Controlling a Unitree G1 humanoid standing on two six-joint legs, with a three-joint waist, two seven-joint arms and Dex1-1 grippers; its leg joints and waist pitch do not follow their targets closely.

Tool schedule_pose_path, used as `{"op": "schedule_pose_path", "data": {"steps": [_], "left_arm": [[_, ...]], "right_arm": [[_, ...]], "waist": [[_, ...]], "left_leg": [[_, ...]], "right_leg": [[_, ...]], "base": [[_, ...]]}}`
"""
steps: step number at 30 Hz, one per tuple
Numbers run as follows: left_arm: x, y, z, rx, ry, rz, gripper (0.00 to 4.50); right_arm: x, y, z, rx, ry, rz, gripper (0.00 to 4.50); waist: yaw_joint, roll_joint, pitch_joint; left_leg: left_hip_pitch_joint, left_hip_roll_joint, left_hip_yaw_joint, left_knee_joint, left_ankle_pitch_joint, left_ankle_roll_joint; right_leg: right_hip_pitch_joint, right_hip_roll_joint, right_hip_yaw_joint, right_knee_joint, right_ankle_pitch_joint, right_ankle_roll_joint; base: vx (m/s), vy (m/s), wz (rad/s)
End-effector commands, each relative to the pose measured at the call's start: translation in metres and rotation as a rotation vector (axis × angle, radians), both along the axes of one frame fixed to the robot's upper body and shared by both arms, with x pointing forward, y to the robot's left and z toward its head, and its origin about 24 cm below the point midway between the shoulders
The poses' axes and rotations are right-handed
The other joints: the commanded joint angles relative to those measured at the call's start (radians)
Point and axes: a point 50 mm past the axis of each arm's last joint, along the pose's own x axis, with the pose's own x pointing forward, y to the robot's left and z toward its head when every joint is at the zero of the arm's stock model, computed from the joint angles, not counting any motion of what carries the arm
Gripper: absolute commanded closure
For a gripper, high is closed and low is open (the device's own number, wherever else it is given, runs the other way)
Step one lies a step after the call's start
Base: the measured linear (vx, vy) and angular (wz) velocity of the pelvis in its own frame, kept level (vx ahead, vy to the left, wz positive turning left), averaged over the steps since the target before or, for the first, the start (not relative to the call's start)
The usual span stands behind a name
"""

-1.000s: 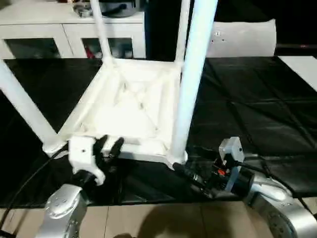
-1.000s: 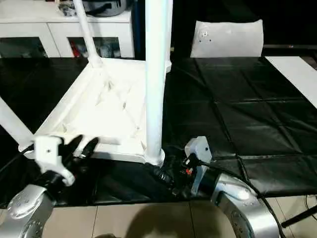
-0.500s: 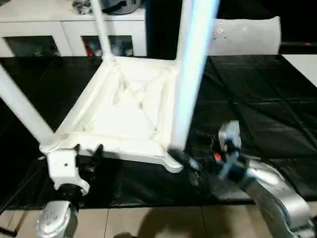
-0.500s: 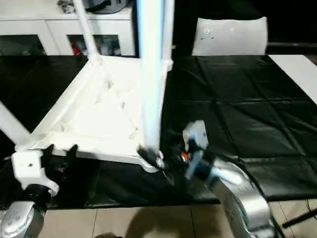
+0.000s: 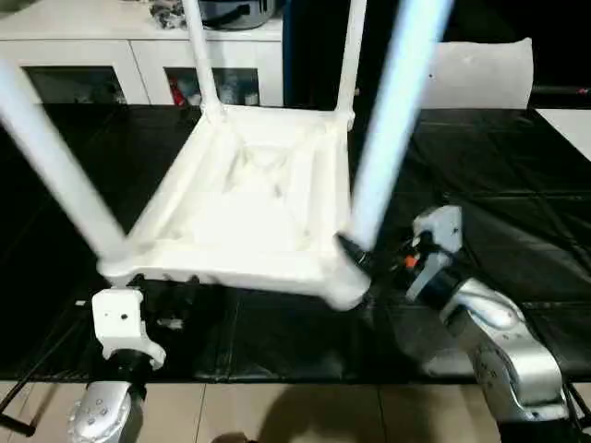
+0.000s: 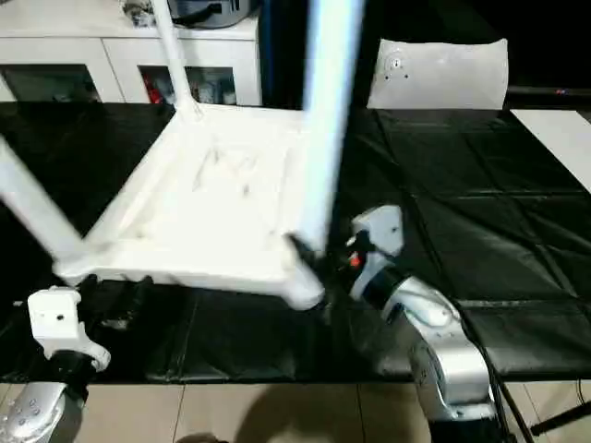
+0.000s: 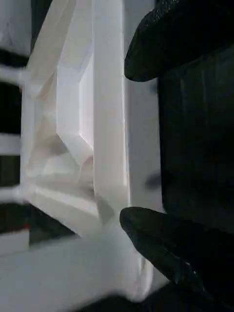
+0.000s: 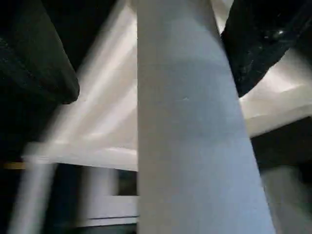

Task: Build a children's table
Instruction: Flip table

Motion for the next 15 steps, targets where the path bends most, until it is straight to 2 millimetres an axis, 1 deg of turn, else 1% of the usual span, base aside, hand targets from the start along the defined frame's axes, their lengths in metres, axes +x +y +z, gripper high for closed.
{"op": "schedule_pose_path", "data": {"steps": [1, 2, 4, 5, 6, 7, 9, 10, 11, 12, 13, 14, 15], "left_arm": [[0.001, 0.0, -0.003, -0.013, 0.001, -0.041, 0.03], [0.001, 0.002, -0.007, -0.011, 0.011, -0.047, 0.03], [0.001, 0.003, -0.009, -0.008, 0.015, -0.05, 0.03], [0.001, 0.003, -0.01, -0.007, 0.02, -0.049, 0.03], [0.001, 0.002, -0.009, -0.012, 0.02, -0.048, 0.03], [0.001, 0.0, -0.006, -0.014, 0.017, -0.044, 0.03], [0.0, 0.001, -0.004, -0.013, 0.013, -0.037, 0.03], [0.0, 0.005, -0.002, -0.004, 0.008, -0.012, 0.03], [0.0, 0.005, -0.002, -0.004, 0.008, -0.012, 0.03], [0.001, 0.008, -0.001, -0.003, 0.001, 0.002, 0.03], [0.002, 0.012, -0.001, 0.003, -0.009, 0.026, 0.03], [0.002, 0.013, 0.0, 0.005, -0.01, 0.029, 0.03], [0.003, 0.017, 0.001, 0.018, -0.014, 0.059, 0.03]], "right_arm": [[0.007, -0.022, 0.003, -0.033, -0.024, -0.147, 0.0], [0.009, -0.025, 0.003, -0.044, -0.029, -0.155, 0.0], [0.009, -0.027, 0.003, -0.049, -0.031, -0.155, 0.0], [0.009, -0.027, 0.003, -0.051, -0.026, -0.143, 0.0], [0.006, -0.028, 0.001, -0.06, -0.019, -0.129, 0.0], [0.003, -0.03, -0.001, -0.063, -0.009, -0.104, 0.0], [-0.001, -0.031, -0.004, -0.063, 0.01, -0.081, 0.0], [-0.009, -0.029, -0.01, -0.066, 0.058, -0.01, 0.0], [-0.009, -0.029, -0.01, -0.066, 0.058, -0.01, 0.0], [-0.016, -0.027, -0.014, -0.077, 0.094, 0.035, 0.0], [-0.028, -0.024, -0.022, -0.096, 0.148, 0.108, 0.0], [-0.029, -0.023, -0.023, -0.097, 0.152, 0.114, 0.0], [-0.039, -0.02, -0.028, -0.106, 0.187, 0.158, 0.0]], "waist": [[-0.006, 0.001, -0.037], [-0.006, -0.002, -0.037], [-0.005, 0.002, -0.041], [-0.006, 0.001, -0.043], [-0.009, -0.011, -0.043], [-0.008, -0.003, -0.044], [-0.008, -0.007, -0.043], [-0.005, -0.007, -0.043], [-0.004, -0.006, -0.042], [-0.004, -0.005, -0.042], [-0.003, -0.008, -0.041], [0.001, -0.008, -0.04], [-0.001, -0.01, -0.037]], "left_leg": [[0.008, 0.08, -0.031, -0.093, -0.331, -0.021], [0.007, 0.077, -0.029, -0.092, -0.329, -0.018], [0.007, 0.078, -0.028, -0.092, -0.311, -0.012], [0.006, 0.08, -0.027, -0.091, -0.292, -0.006], [0.003, 0.08, -0.025, -0.091, -0.279, 0.002], [0.003, 0.082, -0.022, -0.088, -0.248, 0.019], [0.002, 0.083, -0.021, -0.087, -0.236, 0.032], [0.002, 0.083, -0.019, -0.084, -0.225, 0.044], [0.003, 0.083, -0.019, -0.084, -0.225, 0.047], [0.002, 0.083, -0.019, -0.084, -0.225, 0.05], [0.001, 0.081, -0.018, -0.084, -0.226, 0.055], [0.003, 0.082, -0.017, -0.084, -0.233, 0.057], [0.002, 0.082, -0.017, -0.086, -0.249, 0.057]], "right_leg": [[0.014, -0.106, 0.079, -0.092, -0.315, -0.102], [0.013, -0.105, 0.079, -0.092, -0.316, -0.101], [0.017, -0.105, 0.081, -0.086, -0.281, -0.102], [0.018, -0.105, 0.082, -0.083, -0.241, -0.111], [0.021, -0.104, 0.082, -0.082, -0.223, -0.117], [0.022, -0.106, 0.083, -0.076, -0.182, -0.134], [0.025, -0.108, 0.083, -0.076, -0.182, -0.142], [0.024, -0.107, 0.084, -0.077, -0.18, -0.144], [0.024, -0.105, 0.084, -0.078, -0.182, -0.143], [0.024, -0.105, 0.083, -0.077, -0.184, -0.145], [0.025, -0.104, 0.083, -0.079, -0.199, -0.14], [0.025, -0.104, 0.083, -0.084, -0.214, -0.132], [0.024, -0.105, 0.083, -0.086, -0.243, -0.125]], "base": [[0.0, 0.0, 0.0], [0.0, 0.0, 0.0], [0.0, 0.0, 0.0], [0.0, 0.0, 0.0], [0.0, 0.0, 0.0], [0.0, 0.0, 0.0], [0.0, 0.0, 0.0], [0.0, 0.0, 0.0], [0.0, 0.0, 0.0], [0.0, 0.0, 0.0], [0.0, 0.0, 0.0], [0.0, 0.0, 0.0], [0.0, 0.0, 0.0]]}}
